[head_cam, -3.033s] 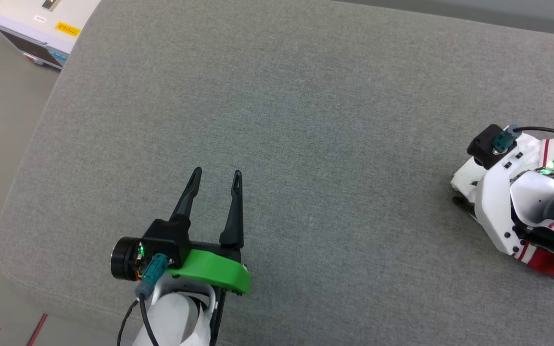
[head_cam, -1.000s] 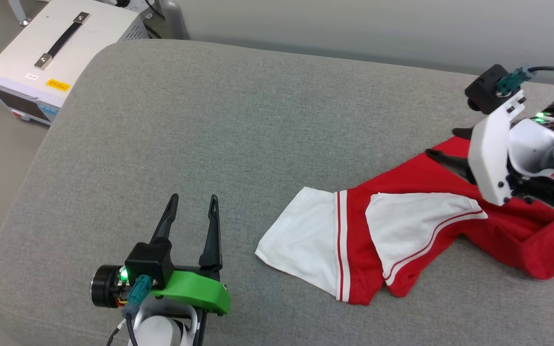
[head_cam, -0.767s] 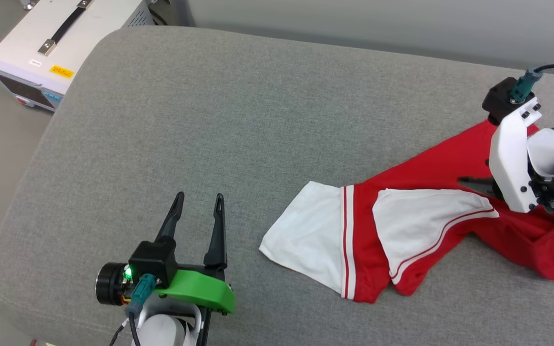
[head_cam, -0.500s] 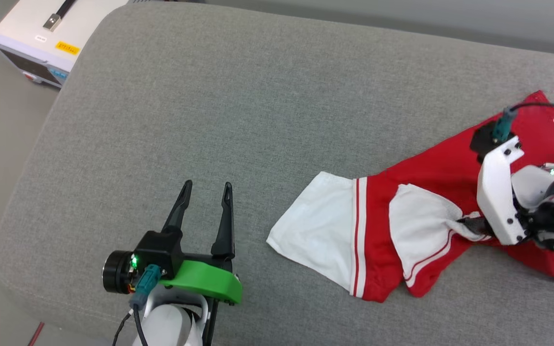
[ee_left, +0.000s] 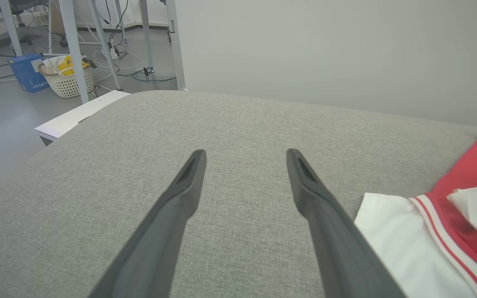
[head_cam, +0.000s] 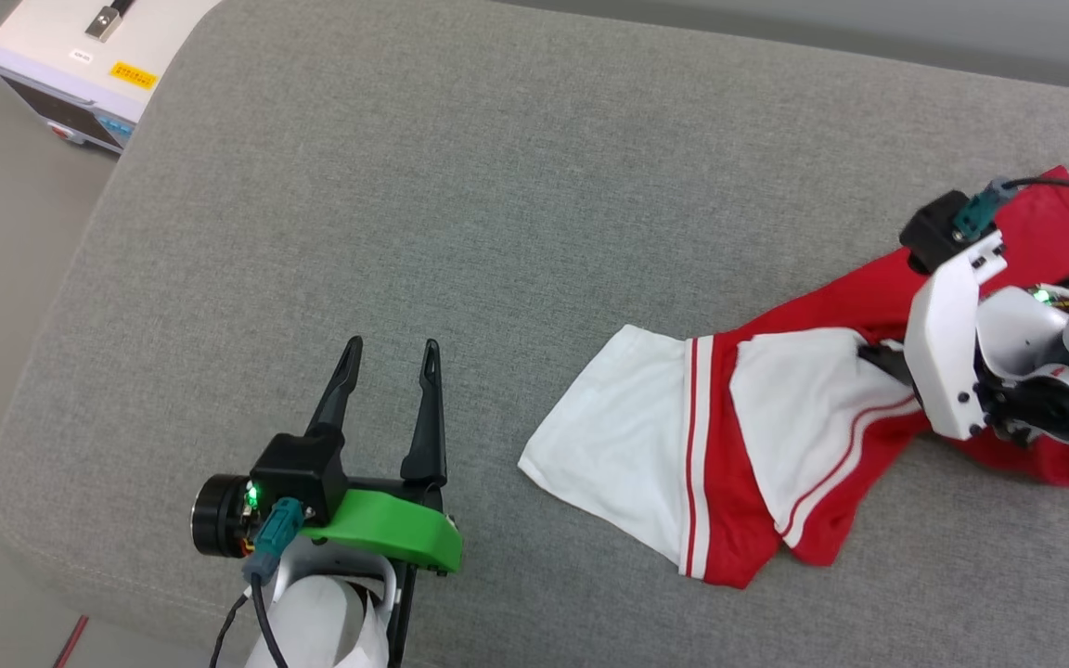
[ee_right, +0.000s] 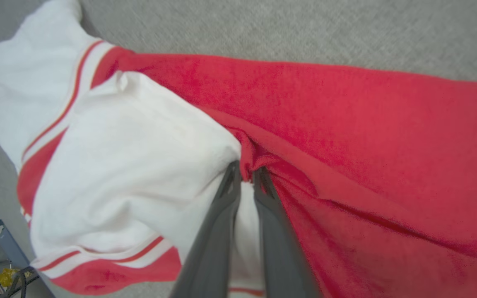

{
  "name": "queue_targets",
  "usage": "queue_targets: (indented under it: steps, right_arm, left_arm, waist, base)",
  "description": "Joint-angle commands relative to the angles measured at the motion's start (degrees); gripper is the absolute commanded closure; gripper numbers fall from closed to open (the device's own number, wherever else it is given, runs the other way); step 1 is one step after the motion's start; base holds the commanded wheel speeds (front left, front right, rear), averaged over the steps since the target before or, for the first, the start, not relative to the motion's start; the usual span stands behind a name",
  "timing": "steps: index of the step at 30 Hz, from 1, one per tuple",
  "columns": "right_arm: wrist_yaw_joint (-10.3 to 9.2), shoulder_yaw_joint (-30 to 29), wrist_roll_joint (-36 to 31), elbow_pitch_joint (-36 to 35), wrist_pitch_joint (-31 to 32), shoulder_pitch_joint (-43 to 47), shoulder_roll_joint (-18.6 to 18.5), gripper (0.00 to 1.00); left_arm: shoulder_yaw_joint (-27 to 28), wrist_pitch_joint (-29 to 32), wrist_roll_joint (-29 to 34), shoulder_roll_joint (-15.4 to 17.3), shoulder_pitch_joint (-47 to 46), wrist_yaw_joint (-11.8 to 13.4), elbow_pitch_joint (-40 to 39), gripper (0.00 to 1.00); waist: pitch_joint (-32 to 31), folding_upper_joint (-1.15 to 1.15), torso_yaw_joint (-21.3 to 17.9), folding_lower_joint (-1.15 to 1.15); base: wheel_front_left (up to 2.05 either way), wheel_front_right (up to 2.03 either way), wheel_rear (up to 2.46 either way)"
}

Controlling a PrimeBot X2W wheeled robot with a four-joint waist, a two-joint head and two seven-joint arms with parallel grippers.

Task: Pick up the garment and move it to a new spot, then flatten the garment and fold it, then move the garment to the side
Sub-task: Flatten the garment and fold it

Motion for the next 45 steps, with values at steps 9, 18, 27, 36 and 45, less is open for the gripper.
queue_targets:
  steps: [9,18,27,36,45]
  right_arm:
    - [-0.04,-2.54,-3.33,-1.01,-11.92,-6.16,1.46,1.00]
    - [-0.04,1.49,-4.64,-6.46,-18.54,1.58,-5.32,1.00]
    - [-0.04,2.05,-3.10,-9.65,-24.20,17.09,-10.51,1.00]
    - [-0.04,-1.37,-2.06,-6.66,-27.12,30.79,-11.35,1.00]
    - [-0.04,-11.49,-3.59,-6.89,-34.72,34.64,-9.94,0.00]
  left_arm:
    - [0.87,-0.34,0.91,-0.15,1.04,-0.20,0.44,0.00]
    - [1.72,-0.34,1.32,-0.15,3.41,-0.13,0.94,0.00]
    - [2.34,-0.34,2.24,-0.15,6.02,-0.67,1.35,0.00]
    - [2.07,-0.34,2.77,-0.15,6.27,-1.29,2.06,0.00]
    - [2.05,-0.34,3.07,-0.15,8.06,-1.31,2.57,0.00]
  waist:
    - [-3.79,0.00,-1.09,0.00]
    - [-7.07,0.00,-2.23,0.00]
    - [-9.67,0.00,-4.59,0.00]
    - [-10.54,0.00,-5.19,0.00]
    - [-12.57,0.00,-5.72,0.00]
  base:
    - [0.00,0.00,0.00]
    - [0.00,0.00,0.00]
    - [0.00,0.00,0.00]
    - [0.00,0.00,0.00]
    - [0.00,0.00,0.00]
